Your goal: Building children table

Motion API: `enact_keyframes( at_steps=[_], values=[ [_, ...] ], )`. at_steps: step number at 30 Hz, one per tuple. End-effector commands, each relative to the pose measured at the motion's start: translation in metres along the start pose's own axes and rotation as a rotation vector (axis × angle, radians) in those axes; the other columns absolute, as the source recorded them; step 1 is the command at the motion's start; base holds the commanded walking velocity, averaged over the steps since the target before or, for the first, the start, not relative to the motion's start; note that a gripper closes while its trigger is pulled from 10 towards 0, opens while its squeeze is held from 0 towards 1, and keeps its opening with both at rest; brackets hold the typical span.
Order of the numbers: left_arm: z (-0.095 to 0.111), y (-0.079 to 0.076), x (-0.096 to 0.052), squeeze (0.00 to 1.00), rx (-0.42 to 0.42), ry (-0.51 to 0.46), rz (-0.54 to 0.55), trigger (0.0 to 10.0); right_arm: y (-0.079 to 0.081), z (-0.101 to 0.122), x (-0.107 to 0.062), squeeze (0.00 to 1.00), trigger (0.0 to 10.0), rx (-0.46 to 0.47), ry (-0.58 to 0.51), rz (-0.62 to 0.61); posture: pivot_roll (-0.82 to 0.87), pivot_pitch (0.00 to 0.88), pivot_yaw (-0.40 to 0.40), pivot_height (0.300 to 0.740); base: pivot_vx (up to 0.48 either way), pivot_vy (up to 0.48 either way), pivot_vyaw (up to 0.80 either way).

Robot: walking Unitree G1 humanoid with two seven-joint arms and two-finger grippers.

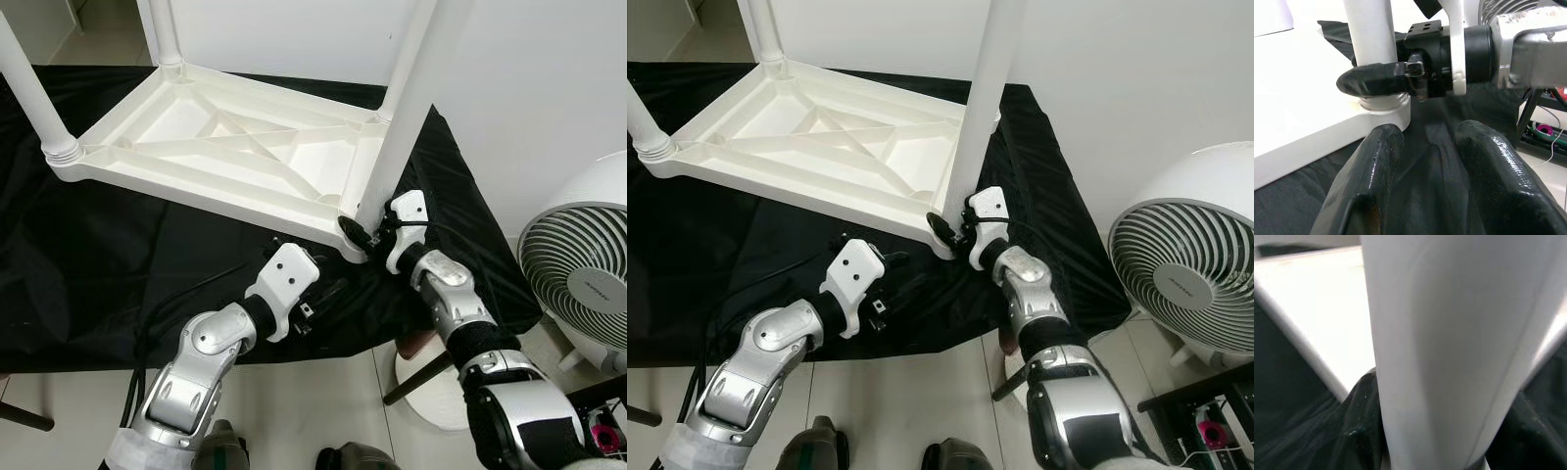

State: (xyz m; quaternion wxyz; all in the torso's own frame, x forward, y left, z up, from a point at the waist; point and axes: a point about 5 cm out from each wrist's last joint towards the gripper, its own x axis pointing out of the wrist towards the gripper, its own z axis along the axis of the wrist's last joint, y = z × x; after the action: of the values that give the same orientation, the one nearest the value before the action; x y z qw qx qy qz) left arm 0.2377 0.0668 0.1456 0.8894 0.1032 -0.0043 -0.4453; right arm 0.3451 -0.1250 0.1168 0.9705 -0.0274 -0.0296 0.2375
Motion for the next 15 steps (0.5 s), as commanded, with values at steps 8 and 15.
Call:
enact_keyframes(
  at_steps=[8, 15],
  values=[
    [0.002, -0.003, 0.002, 0.00, -0.005, -0.010, 0.019, 10.0, 0.016, -0.003, -0.007, 0.00, 10.0, 0.025, 0.012, -0.323, 0.06, 0.005, -0.078, 0.740, 0.000, 0.000, 0.00],
    [0.002, -0.003, 0.003, 0.00, -0.006, -0.010, 0.020, 10.0, 0.031, 0.002, -0.004, 0.00, 10.0, 0.038, -0.003, -0.370, 0.06, 0.005, -0.082, 0.740, 0.000, 0.000, 0.00]
  ],
)
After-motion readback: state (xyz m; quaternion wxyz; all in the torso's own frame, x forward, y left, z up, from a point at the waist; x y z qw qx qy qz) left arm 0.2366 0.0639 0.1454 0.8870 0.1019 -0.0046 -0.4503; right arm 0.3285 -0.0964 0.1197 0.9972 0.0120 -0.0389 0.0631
